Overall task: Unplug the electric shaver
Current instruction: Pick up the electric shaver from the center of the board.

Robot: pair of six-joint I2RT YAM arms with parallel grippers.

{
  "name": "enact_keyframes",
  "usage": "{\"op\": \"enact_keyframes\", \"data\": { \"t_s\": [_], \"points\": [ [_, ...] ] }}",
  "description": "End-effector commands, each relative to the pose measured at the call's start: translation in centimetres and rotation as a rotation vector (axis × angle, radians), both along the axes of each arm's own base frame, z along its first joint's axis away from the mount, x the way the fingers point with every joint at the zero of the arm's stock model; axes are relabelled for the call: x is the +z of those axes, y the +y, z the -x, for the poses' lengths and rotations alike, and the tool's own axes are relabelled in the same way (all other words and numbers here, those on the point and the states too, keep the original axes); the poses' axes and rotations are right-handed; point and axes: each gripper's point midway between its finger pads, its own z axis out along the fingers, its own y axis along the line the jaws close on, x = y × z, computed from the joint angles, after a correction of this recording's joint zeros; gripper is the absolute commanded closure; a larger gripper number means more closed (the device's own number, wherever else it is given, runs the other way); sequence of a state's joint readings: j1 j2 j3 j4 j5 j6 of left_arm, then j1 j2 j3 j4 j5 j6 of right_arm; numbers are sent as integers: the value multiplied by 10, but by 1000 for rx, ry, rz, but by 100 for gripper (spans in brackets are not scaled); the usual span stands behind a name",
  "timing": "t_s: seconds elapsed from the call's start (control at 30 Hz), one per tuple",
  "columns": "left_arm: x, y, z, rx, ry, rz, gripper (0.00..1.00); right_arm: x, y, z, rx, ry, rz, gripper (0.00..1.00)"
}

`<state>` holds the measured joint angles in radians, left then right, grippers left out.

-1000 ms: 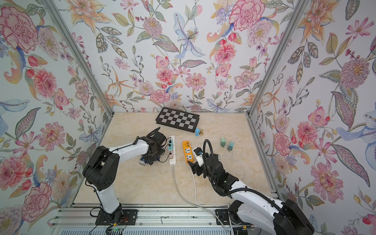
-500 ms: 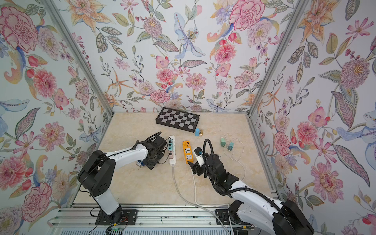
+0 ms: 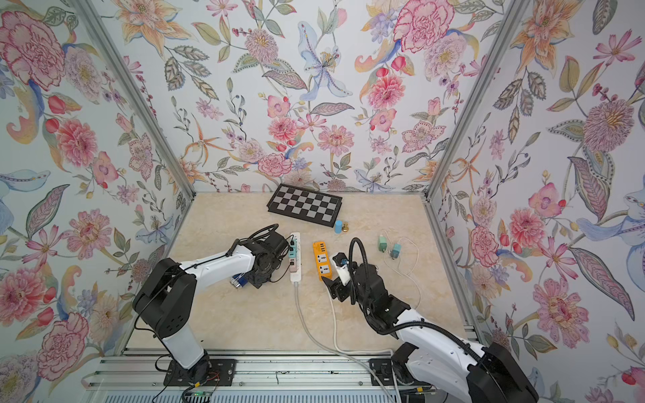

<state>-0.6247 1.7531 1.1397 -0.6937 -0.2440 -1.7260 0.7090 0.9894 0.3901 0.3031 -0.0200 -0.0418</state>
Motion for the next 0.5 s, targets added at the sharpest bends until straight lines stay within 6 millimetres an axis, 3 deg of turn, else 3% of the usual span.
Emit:
{"op": "enact_keyframes", "data": {
  "t_s": [0.0, 0.17, 0.33, 0.47],
  "points": [
    [-5, 20, 1, 7, 15, -73, 22, -1, 0, 1, 12, -8, 2, 22],
    [-4, 26, 2, 6, 21, -92, 24, -1, -1, 2, 12, -6, 5, 22],
    [-22, 32, 17, 17, 68, -78, 26, -3, 0, 1, 16, -1, 7, 22],
    [-24, 34, 19, 27, 60, -80, 28, -3, -1, 1, 14, -1, 7, 22]
  ]
}}
